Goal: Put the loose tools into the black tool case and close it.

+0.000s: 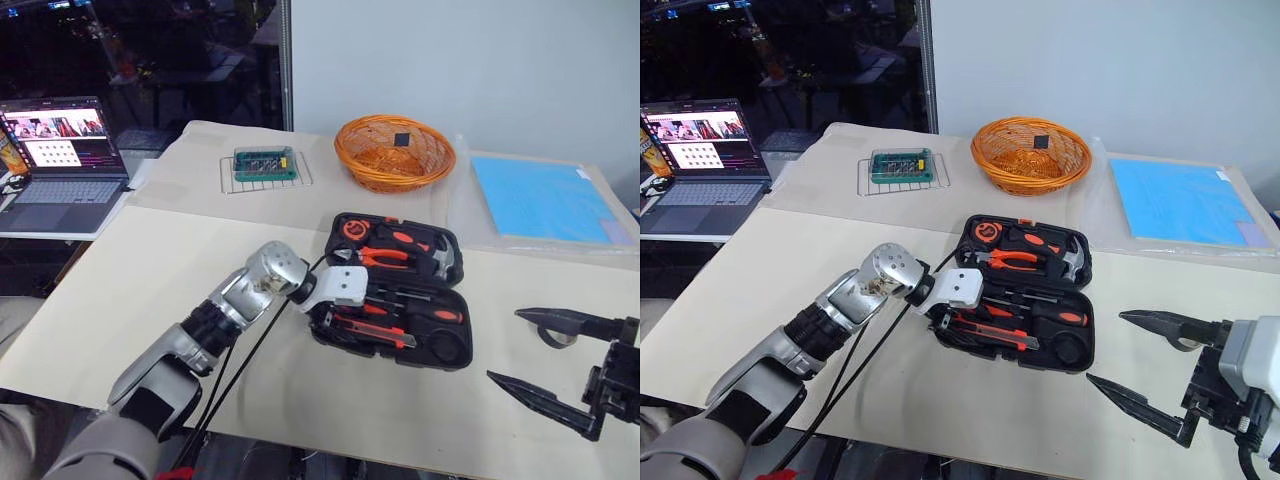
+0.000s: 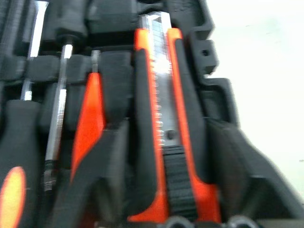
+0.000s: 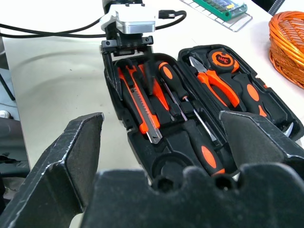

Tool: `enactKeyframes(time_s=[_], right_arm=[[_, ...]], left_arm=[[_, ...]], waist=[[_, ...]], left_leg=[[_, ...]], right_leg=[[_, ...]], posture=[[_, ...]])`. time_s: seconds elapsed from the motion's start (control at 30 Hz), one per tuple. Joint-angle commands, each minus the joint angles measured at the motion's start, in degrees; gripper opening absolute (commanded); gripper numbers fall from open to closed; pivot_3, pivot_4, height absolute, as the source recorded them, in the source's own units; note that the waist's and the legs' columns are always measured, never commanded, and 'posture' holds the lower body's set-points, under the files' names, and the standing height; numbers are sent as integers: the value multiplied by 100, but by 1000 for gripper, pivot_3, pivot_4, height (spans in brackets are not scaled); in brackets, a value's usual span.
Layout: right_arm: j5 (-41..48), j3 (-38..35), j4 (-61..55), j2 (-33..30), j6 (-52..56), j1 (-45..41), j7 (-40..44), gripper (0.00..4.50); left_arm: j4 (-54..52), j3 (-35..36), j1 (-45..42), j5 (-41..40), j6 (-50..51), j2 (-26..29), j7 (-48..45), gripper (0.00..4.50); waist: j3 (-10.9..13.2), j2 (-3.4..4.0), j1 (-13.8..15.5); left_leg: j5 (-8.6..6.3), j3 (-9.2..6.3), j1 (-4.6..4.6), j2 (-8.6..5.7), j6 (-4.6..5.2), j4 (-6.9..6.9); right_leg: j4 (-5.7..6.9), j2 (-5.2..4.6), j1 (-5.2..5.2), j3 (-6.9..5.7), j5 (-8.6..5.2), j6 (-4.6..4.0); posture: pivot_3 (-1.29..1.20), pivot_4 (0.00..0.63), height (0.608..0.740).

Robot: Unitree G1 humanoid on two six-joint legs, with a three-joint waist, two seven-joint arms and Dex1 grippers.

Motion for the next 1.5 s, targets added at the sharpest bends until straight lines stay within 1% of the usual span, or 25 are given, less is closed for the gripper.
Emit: enactKeyframes(time_s=[0.03,0.1,0.2,0.27,0.3,0.33,0.37,0.47,0.5,0.6,0.63,0.73,0.8,0.9,0.97,1.03,1.1,1.13,1.17,1.23,1.27,1.33,1.4,1.43,1.5], right_arm=[[47,-34,-2,-64,-44,-17,-4,4500],[21,-15,17,-57,-58,-20,4,4500],[1,58,19,-56,-59,-56,-33,4500],[-5,118,24,-69,-52,-97,-62,4500],[-2,136,26,-75,-46,-112,-70,4500],[-2,150,30,-81,-43,-124,-75,4500],[-2,159,42,-90,-37,-135,-71,4500],[-32,170,92,-106,-40,-137,-43,4500],[-47,172,108,-113,-38,-126,-35,4500],[-68,98,61,-110,72,16,-66,4500],[-88,69,32,-116,169,78,-134,4500],[-129,-1,58,-126,310,197,-226,4500],[-150,1,-19,-160,534,235,-483,4500],[-18,-69,-25,-144,886,231,-876,4500],[-81,-150,84,-104,948,271,-932,4500],[-166,-226,98,26,911,271,-1065,4500],[-255,-155,142,53,1249,150,-1634,4500],[-397,-81,150,48,1300,60,-1863,4500],[-534,-107,268,63,1238,52,-1885,4500],[-712,73,406,-135,1644,-159,-2342,4500],[-847,209,523,-334,1927,-241,-2537,4500],[-978,860,983,-887,2545,-716,-2809,4500],[-1171,1586,1548,-1291,2819,-1346,-3005,4500],[-1213,1894,1829,-1434,2942,-1647,-3026,4500],[-1368,2447,2439,-1633,3116,-2238,-3053,4013]], left_arm=[[-528,819,-7,-889,671,13,-264,4052],[-663,1103,97,-1186,906,30,-247,4052],[-919,1579,385,-1732,1255,-115,-76,3257],[-849,1716,636,-1703,1219,-273,309,2528],[-820,1676,798,-1594,1064,-289,411,2050],[-807,1637,905,-1516,946,-291,464,1727],[-771,1470,1028,-1370,878,-224,461,1281],[-457,1033,1196,-907,763,-191,641,206],[-239,799,1183,-631,740,-188,756,88],[226,233,1181,-48,471,-191,852,88],[320,159,1176,8,402,-240,857,88],[619,30,1107,126,239,-496,928,88],[983,-16,1040,222,-26,-748,980,88],[1376,12,959,238,-226,-1079,1009,88],[1541,9,928,252,-260,-1278,1055,88],[1570,141,955,188,-716,-1403,1082,88],[939,764,997,-485,-755,-1452,915,88],[632,1026,1004,-815,-590,-1435,783,88],[416,1132,1017,-985,-450,-1508,774,88],[24,1330,894,-1137,-225,-1377,759,88],[-198,1429,810,-1274,5,-1308,725,329],[-692,1831,579,-1670,568,-1109,786,820],[-1223,2084,471,-1978,1021,-928,905,1590],[-1444,2139,459,-2090,1232,-865,966,1846],[-1807,2145,492,-2195,1515,-789,1121,2541]], waist=[[1,0,-5],[2,0,-10],[1,2,-11],[1,2,-6],[1,1,1],[1,2,2],[1,1,1],[1,1,7],[1,1,17],[-6,4,44],[-25,9,48],[-72,25,48],[-96,32,53],[-106,41,46],[-109,43,35],[-109,44,37],[-111,48,24],[-113,54,18],[-117,68,0],[-113,63,-10],[-112,60,-18],[-107,59,-37],[-93,48,-84],[-86,46,-111],[-84,50,-129]], left_leg=[[2,-1,-2,0,3,0],[8,-1,-10,1,-4,1],[18,-1,-6,0,-18,2],[17,-1,-1,0,-18,3],[17,-1,2,0,-17,5],[16,-2,3,0,-15,8],[14,-1,3,-1,-14,8],[14,-1,6,-1,-15,8],[13,-1,5,-1,-16,8],[-3,-2,15,-1,-7,8],[-25,-2,23,-1,-35,7],[-32,-1,47,0,-28,5],[-34,-4,54,0,-26,4],[-42,-4,78,0,-14,4],[-46,-4,82,0,-9,2],[-48,-4,80,-1,-5,2],[-50,-3,73,-2,-2,0],[-50,-2,67,-2,-1,0],[-50,-2,55,-2,-2,1],[-42,3,3,-3,-11,3],[-33,4,-14,-4,-21,6],[2,10,-16,-8,-34,6],[19,12,-18,-7,-5,7],[22,12,-18,-7,1,6],[21,12,-16,-11,4,4]], right_leg=[[1,0,-1,0,-1,2],[2,0,-9,-1,-1,2],[2,0,-3,0,-2,3],[2,0,3,0,-1,4],[2,-1,7,0,1,7],[2,-1,9,0,2,9],[2,-1,9,1,3,11],[3,-1,9,2,4,10],[3,-1,9,3,4,10],[0,-2,19,3,5,9],[-3,-3,25,3,5,9],[-19,-4,37,3,4,10],[-37,-4,54,3,-4,-4],[-58,-7,89,4,0,4],[-67,-8,100,3,1,8],[-73,-8,99,3,2,9],[-77,-8,93,3,3,12],[-76,-8,92,3,4,13],[-75,-8,87,3,5,14],[-62,-10,25,3,25,44],[-56,-10,9,2,31,47],[-54,-9,6,1,33,43],[-54,-9,4,1,33,40],[-56,-9,5,1,33,40],[-58,-10,8,1,32,39]], posture=[[0,150,740],[0,150,740],[0,150,740],[0,150,740],[0,150,740],[0,150,740],[0,150,740],[0,150,740],[0,150,740],[0,150,740],[0,150,740],[0,150,740],[0,150,740],[0,150,740],[0,150,740],[0,150,740],[0,150,740],[0,150,740],[0,150,740],[0,150,740],[0,150,740],[0,150,740],[0,150,740],[0,150,740],[0,150,740]])
